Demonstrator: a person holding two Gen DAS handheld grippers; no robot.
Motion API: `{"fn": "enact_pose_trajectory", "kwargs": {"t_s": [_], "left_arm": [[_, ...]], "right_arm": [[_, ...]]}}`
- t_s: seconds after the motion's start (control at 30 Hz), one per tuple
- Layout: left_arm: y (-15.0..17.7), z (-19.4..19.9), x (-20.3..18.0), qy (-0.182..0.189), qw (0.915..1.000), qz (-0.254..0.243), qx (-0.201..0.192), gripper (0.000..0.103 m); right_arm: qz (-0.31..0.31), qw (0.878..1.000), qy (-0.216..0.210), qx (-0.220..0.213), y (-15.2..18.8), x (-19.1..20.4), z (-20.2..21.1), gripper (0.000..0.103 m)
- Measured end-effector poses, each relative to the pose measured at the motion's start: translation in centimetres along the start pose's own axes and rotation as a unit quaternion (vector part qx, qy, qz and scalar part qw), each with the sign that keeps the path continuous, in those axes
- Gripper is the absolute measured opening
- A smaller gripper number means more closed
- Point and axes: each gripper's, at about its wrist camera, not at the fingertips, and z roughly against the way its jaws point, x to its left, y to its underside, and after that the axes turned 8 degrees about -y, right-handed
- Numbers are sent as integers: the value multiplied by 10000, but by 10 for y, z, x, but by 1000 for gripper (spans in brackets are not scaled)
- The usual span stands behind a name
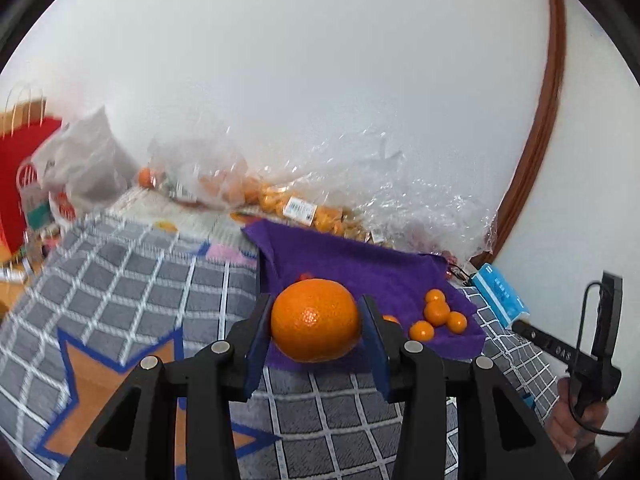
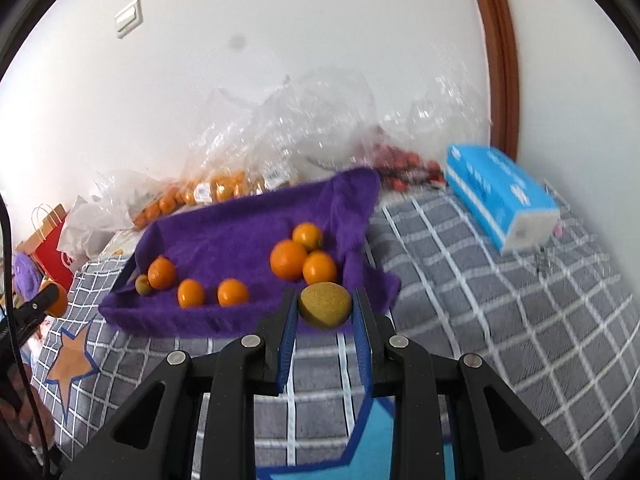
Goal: Organize fruits
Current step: 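Carry the yellow-green fruit with the right tool while the left tool carries the orange toward the towel, then lower the yellow-green fruit onto the towel with the right tool while the left lowers the orange there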
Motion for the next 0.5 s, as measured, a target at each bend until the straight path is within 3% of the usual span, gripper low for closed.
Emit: {"fn": "enact_pose_trajectory", "kwargs": {"t_s": [0.17,0.43,0.5], "left_arm": [[-24,-4,-12,27,9997,-191,-141,41],[-35,-35,-23,54,9996,-227,137,41],[-33,-40,-26,43,9994,-288,199,41]], "right_arm": [[106,9996,-238,-145,-26,11,-10,27],[109,9991,-418,-24,-46,22,-26,27],[208,9994,-280,54,-48,23,-24,27]]}}
